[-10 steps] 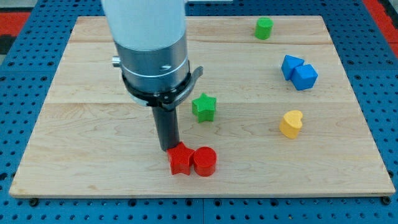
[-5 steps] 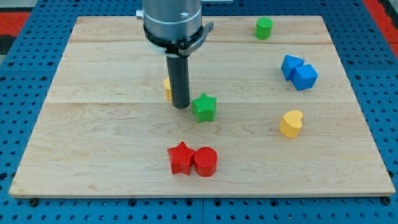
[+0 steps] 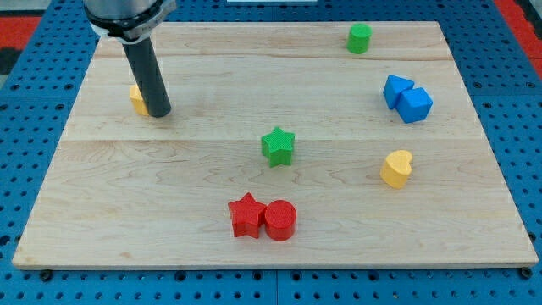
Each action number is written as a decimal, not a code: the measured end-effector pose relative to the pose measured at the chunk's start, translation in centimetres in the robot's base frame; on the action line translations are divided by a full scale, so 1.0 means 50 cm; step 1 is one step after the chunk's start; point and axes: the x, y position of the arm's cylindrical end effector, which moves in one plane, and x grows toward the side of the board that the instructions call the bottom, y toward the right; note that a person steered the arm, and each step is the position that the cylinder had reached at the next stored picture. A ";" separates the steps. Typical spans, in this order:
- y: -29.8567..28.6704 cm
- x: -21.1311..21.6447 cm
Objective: Move the yellow hexagon to the center left of the board
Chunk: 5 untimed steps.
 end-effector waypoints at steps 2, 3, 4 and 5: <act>-0.107 -0.028; 0.074 0.017; 0.325 0.060; 0.566 0.073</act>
